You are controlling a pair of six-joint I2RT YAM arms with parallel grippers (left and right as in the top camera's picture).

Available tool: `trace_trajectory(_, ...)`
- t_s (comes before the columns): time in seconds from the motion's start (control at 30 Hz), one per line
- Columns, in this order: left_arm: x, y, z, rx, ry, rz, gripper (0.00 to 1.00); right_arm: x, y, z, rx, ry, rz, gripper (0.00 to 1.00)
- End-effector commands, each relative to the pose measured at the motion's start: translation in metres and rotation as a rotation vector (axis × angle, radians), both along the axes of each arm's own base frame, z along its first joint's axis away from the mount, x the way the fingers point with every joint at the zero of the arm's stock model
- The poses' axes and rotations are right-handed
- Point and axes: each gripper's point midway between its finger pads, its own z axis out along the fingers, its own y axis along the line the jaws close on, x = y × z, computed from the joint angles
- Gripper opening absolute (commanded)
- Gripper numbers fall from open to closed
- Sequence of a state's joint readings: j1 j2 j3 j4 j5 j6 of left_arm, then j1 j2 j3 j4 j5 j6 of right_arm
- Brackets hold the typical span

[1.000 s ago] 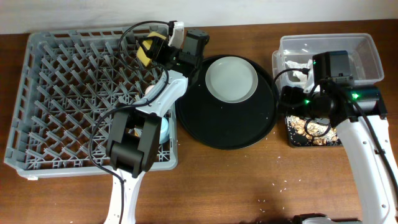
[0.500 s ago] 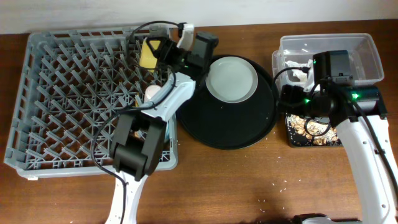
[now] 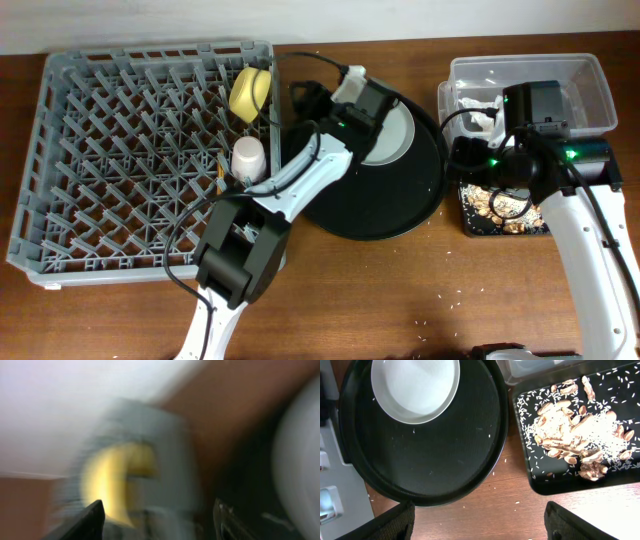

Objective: Sort waste into correct bins and load items into the dishwasher rack
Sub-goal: 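Reach left gripper to the white plate and grip its rim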

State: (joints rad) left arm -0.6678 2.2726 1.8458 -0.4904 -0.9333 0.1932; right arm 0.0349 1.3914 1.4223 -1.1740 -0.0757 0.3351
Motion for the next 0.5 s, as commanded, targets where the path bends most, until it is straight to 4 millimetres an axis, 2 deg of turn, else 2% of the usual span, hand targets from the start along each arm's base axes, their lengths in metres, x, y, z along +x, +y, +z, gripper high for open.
trace_trajectory(0.0,-0.019,-0.063,-0.025,-0.594,0.252,-0.150,0.69,0.001,-0.001,0.001,-0.001,-0.001,0.004,0.84)
trace_trajectory(0.1,-0.029,-0.081,-0.032,-0.844,0.397,-0.173,0.69,0.001,-0.001,0.001,-0.002,-0.001,0.004,0.84)
trace_trajectory(0.17,-0.031,-0.075,-0.035,-0.946,0.441,-0.104,0.69,0.001,-0.001,0.001,-0.002,-0.001,0.004,0.84)
trace_trajectory(0.2,-0.030,-0.065,-0.038,-0.980,0.445,-0.033,0.69,0.001,-0.001,0.001,-0.002,-0.001,0.004,0.84)
trace_trajectory(0.33,-0.029,-0.049,-0.044,-1.036,0.449,0.099,0.67,0.001,-0.001,0.001,-0.001,-0.002,0.004,0.84)
trace_trajectory(0.43,-0.030,-0.050,-0.049,-1.040,0.453,0.114,0.61,0.001,-0.001,0.001,-0.001,-0.002,0.004,0.84)
trace_trajectory(0.47,-0.032,-0.054,-0.052,-1.036,0.458,0.107,0.54,0.001,-0.001,0.001,-0.001,-0.002,0.004,0.84)
